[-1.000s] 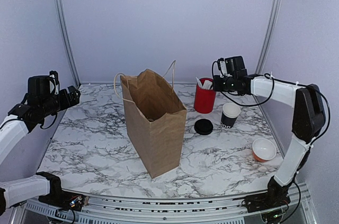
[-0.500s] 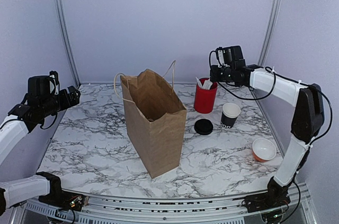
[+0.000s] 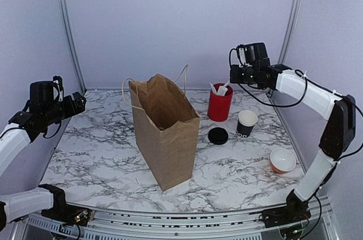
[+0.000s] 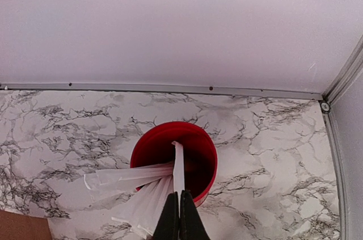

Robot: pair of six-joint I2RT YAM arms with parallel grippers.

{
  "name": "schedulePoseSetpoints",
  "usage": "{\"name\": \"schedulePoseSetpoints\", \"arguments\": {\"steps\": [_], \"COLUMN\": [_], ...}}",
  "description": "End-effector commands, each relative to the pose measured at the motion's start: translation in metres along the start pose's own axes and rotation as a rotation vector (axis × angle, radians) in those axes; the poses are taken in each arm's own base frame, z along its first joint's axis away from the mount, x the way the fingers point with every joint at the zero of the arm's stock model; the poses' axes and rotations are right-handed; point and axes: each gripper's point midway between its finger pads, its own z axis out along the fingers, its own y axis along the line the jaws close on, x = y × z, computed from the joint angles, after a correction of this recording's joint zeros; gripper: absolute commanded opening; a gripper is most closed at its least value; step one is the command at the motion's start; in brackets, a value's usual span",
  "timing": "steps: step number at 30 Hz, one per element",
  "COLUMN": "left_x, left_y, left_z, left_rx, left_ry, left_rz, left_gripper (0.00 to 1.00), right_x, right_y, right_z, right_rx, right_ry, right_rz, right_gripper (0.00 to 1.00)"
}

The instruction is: Pack the takeout coffee

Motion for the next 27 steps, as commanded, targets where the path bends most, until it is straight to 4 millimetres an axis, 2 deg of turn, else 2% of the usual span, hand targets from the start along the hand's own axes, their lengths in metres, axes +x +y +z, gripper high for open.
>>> {"name": "schedulePoseSetpoints", "arguments": {"steps": [1, 6, 9, 18, 27], "left_x": [-0.004, -0.004, -0.003, -0.002, -0.001], "left_y": [0.002, 0.002, 0.002, 0.002, 0.001], "left_z": [0.000, 0.001, 0.001, 0.003, 0.003], "left_rx": [-0.002, -0.005, -0.003, -0.003, -0.001], "left_ry": [-0.025, -0.023, -0.021, -0.015, -0.013], "left_rz": [-0.003, -0.003, -0.003, -0.004, -0.005], "left_gripper": [0.99, 0.99, 0.99, 0.99, 0.99], "right_x": [-0.045, -0.065, -0.079, -0.117, -0.132], "right_y": [0.004, 0.005, 0.013, 0.061, 0.111], "right_z": [-0.044, -0.076, -0.100, -0.188, -0.262], "right_rx": [-0.013, -0.035, -0.088, -0.287, -0.533], "right_ry": [-0.111, -0.170, -0.218, -0.397, -0.529], "right_rz": [0.006, 0.015, 0.008, -0.057, -0.108], "right_gripper": [0.00, 0.00, 0.00, 0.00, 0.00]}}
